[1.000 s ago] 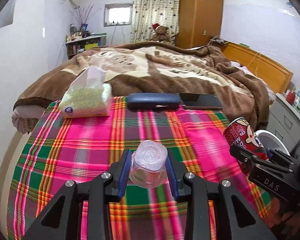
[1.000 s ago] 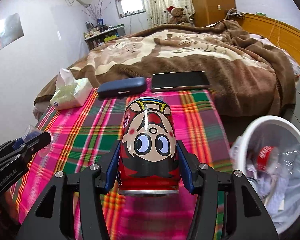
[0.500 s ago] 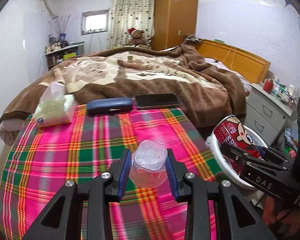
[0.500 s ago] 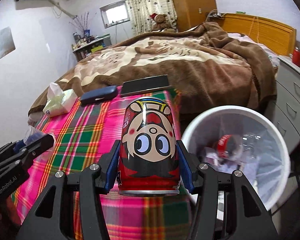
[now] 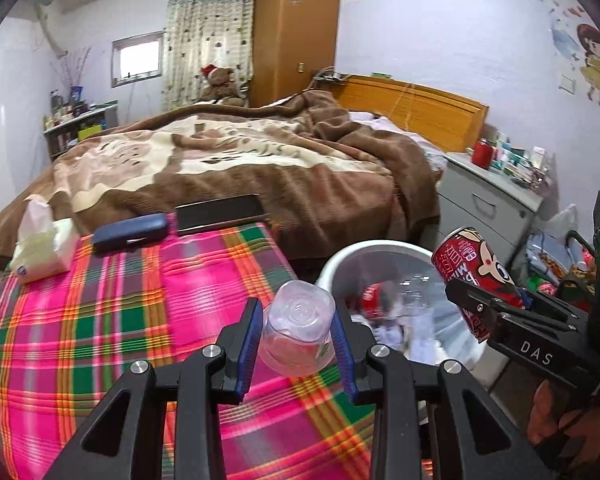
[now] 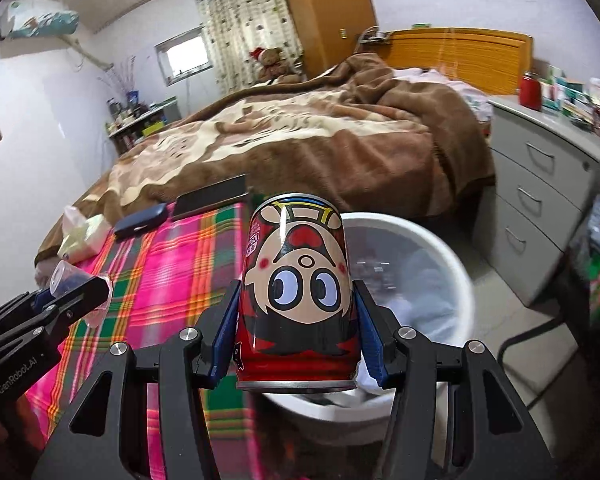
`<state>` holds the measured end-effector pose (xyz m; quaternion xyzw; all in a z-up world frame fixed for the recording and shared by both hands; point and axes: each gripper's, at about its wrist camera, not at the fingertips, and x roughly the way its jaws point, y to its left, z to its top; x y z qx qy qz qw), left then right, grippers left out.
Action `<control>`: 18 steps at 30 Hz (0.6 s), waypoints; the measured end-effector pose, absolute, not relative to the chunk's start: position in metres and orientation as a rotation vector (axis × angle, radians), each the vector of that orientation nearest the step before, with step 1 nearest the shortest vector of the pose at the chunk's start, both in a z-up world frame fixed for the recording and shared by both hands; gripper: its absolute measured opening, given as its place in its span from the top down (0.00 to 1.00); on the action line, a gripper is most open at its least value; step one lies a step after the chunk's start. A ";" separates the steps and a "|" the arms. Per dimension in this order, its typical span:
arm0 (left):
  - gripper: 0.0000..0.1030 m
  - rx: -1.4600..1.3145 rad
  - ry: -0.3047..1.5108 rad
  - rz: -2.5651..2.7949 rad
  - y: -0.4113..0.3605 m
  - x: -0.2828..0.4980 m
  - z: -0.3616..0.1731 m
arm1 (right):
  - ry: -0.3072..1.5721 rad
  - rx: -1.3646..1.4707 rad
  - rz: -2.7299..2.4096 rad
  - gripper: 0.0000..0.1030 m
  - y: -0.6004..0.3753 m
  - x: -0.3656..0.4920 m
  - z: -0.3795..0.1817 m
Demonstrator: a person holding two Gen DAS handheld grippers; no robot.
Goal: Collect trash
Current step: 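Carry the clear cup and red can over the white trash bin, then open both grippers to drop the cup and can into the bin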
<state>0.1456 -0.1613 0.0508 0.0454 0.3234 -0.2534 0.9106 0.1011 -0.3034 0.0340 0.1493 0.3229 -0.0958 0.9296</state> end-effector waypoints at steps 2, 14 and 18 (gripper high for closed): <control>0.66 0.097 0.668 -0.541 -0.174 0.143 0.051 | 0.661 0.310 -0.218 0.47 -0.312 0.097 0.033; 0.66 0.139 0.726 -0.642 -0.238 0.144 0.029 | 0.718 0.345 -0.301 0.47 -0.355 0.086 0.011; 0.66 0.148 0.748 -0.663 -0.254 0.151 0.020 | 0.742 0.338 -0.297 0.47 -0.361 0.090 0.004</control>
